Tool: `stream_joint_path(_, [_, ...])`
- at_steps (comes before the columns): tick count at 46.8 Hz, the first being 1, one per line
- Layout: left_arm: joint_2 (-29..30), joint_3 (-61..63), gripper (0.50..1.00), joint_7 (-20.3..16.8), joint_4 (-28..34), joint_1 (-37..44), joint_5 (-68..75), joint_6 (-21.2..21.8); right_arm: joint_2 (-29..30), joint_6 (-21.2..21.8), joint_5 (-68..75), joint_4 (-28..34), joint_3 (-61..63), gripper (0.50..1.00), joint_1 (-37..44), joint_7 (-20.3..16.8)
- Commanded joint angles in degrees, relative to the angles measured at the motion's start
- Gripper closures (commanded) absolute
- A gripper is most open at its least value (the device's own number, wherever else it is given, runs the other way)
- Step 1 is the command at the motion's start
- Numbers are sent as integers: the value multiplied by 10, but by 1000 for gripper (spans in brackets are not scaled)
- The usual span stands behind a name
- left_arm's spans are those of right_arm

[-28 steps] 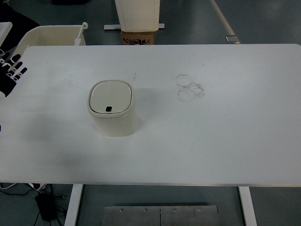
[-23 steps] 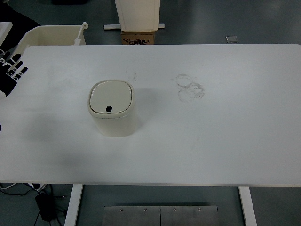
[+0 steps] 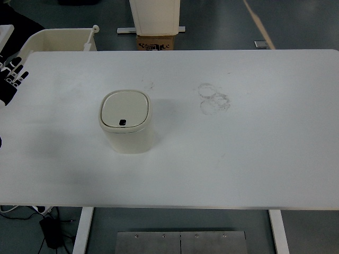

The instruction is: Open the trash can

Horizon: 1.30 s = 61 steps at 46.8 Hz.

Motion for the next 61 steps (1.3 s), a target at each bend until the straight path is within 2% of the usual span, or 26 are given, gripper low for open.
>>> stream_joint_path(1, [-4,-1,500,0,0,0,0,1,0,0,0,0,0,509,1,-1])
stream_joint_path(50, [-9,2,500,2,-2,-5,2,7,0,0,0,0,0,509,1,0])
stream_joint_path(61, [4,6,500,16,-20,-33,10,33,0,0,-1,0,1,509,1,0])
